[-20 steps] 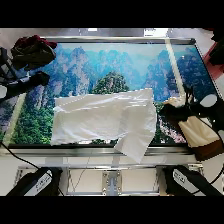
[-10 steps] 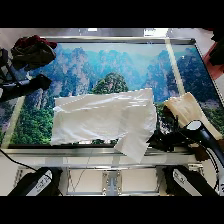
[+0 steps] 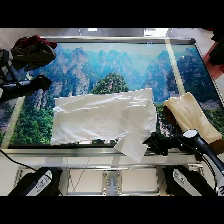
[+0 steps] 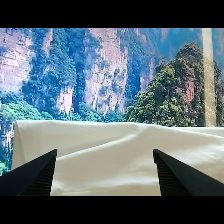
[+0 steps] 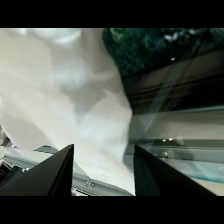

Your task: Fold the shirts.

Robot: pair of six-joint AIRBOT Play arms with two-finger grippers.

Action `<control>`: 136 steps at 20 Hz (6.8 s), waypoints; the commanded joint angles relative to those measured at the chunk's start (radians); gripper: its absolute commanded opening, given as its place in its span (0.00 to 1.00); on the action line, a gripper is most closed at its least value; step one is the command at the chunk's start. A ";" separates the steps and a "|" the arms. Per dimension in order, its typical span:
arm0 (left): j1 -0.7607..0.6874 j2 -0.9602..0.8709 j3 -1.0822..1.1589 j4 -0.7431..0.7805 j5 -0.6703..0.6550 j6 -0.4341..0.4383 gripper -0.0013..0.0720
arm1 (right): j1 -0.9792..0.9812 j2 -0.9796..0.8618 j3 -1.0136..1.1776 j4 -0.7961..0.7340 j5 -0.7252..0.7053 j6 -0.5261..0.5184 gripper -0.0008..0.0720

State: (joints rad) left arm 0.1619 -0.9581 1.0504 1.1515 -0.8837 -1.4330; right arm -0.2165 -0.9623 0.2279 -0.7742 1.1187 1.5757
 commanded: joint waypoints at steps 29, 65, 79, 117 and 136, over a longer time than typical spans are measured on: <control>0.573 -0.078 -0.612 -0.155 -0.414 -0.088 0.68 | 0.000 0.136 0.222 0.241 -0.005 -0.317 0.05; 0.540 -0.027 -0.281 -0.914 -0.315 0.146 0.03 | -0.002 0.188 0.479 0.142 0.013 -0.166 0.04; 0.000 -0.261 -0.227 -0.328 0.386 -0.187 0.03 | 0.000 -0.451 0.744 0.235 -0.262 -0.400 0.04; -0.014 -0.405 0.174 -0.822 0.122 0.278 0.71 | 0.053 -0.842 1.101 -0.050 -0.038 -0.477 0.46; -0.695 -0.961 0.436 -0.358 0.160 -0.074 0.03 | 0.307 -0.502 1.352 -0.120 0.183 -0.265 0.05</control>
State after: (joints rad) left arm -0.4828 -1.8168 1.3968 0.7750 -0.7147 -1.4601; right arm -0.0040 -1.4799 1.5768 -0.8932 1.3483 1.2728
